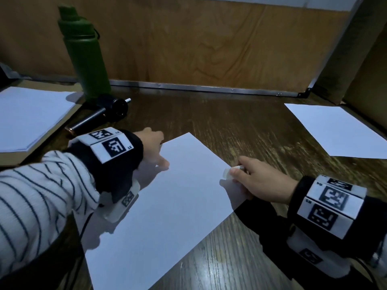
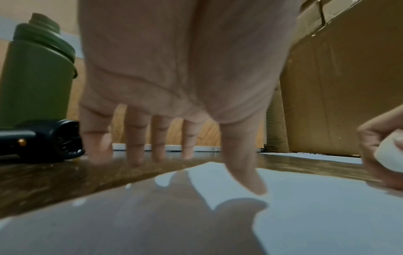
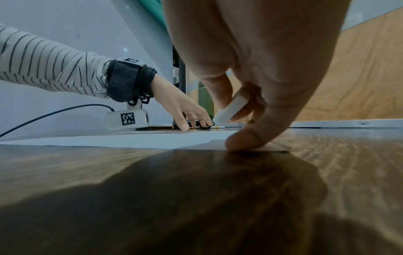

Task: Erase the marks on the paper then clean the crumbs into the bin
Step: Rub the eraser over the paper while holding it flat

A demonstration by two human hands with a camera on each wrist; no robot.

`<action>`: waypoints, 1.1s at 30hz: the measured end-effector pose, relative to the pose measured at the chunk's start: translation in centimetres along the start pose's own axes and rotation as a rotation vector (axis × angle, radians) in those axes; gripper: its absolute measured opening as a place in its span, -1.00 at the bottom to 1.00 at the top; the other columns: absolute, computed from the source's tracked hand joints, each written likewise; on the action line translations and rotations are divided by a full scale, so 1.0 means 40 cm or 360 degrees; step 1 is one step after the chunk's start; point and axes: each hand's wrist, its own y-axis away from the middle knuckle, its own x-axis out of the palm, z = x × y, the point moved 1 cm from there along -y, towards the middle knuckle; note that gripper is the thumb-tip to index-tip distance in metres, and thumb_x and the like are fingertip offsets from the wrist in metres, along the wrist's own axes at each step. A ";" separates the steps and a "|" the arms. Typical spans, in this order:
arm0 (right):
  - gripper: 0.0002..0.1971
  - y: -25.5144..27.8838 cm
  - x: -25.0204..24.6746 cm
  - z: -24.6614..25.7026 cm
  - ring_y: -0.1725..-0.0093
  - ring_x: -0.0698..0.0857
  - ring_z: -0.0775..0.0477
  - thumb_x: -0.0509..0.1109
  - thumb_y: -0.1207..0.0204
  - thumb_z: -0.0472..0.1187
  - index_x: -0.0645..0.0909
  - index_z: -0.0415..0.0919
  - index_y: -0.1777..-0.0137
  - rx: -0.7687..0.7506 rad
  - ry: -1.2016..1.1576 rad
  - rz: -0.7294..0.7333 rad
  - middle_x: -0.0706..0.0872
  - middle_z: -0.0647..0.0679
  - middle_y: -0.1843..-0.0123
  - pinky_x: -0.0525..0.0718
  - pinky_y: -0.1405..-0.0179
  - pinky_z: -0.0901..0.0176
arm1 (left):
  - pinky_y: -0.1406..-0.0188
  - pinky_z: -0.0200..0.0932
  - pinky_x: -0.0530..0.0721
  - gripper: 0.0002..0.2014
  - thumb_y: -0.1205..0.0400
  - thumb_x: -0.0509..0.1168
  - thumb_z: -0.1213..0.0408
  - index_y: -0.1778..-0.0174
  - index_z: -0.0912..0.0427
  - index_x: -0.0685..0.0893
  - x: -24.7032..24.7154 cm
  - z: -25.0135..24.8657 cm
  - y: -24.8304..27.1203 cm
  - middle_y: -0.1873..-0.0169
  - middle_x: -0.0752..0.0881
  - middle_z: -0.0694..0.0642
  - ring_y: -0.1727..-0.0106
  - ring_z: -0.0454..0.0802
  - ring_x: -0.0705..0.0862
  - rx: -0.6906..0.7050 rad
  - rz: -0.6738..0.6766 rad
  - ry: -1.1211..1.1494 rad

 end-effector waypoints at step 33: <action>-0.81 -0.004 -0.005 0.008 0.41 0.51 0.09 0.13 -0.68 -0.13 0.48 -0.22 0.05 0.0121 -0.0009 0.0236 0.52 0.02 0.40 0.44 0.42 0.28 | -0.45 0.11 0.40 -0.32 -0.66 0.14 -0.11 -0.60 0.19 0.12 0.052 -0.039 -0.012 -0.57 0.17 0.32 -0.51 0.30 0.35 -0.0192 0.0100 -0.0046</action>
